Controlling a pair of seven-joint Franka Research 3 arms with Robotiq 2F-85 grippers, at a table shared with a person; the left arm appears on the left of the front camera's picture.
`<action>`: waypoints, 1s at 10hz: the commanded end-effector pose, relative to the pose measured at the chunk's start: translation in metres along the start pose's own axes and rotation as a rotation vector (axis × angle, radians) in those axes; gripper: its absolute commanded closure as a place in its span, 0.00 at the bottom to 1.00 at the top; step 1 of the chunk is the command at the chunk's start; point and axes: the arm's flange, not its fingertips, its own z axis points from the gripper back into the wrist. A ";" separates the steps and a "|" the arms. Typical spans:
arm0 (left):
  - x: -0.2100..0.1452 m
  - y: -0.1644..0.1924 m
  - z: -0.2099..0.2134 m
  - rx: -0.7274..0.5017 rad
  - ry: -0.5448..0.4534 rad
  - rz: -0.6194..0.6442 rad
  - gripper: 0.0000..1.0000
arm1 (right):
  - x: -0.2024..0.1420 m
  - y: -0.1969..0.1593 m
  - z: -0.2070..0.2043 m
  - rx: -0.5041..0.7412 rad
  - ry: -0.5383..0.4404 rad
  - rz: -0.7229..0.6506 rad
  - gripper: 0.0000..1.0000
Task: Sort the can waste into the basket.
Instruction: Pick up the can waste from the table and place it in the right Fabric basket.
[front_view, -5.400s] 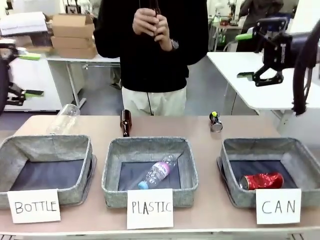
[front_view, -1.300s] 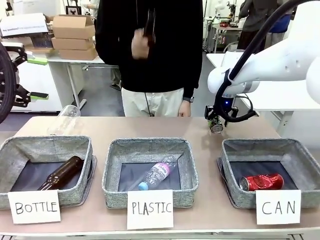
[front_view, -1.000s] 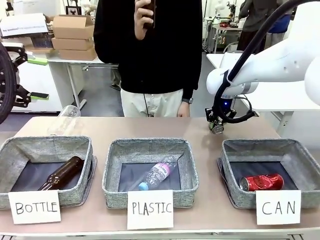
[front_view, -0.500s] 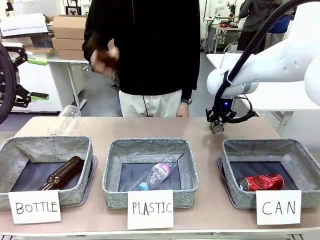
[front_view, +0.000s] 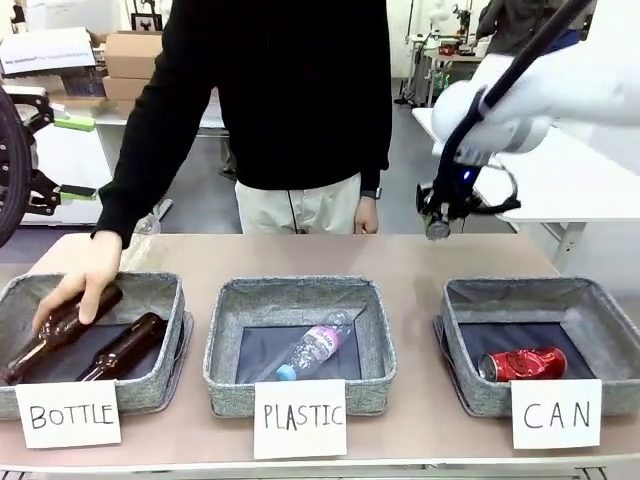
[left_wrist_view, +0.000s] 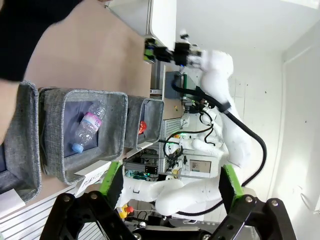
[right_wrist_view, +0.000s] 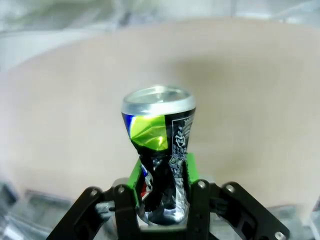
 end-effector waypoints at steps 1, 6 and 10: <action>0.000 -0.003 0.000 -0.023 0.000 0.006 0.00 | -0.072 -0.016 0.064 0.149 0.106 0.096 1.00; 0.000 -0.003 0.000 -0.023 0.000 0.006 0.00 | -0.244 -0.068 0.111 0.372 0.348 0.445 1.00; 0.000 -0.003 0.000 -0.023 0.000 0.006 0.00 | -0.288 -0.105 0.087 0.424 0.287 0.359 1.00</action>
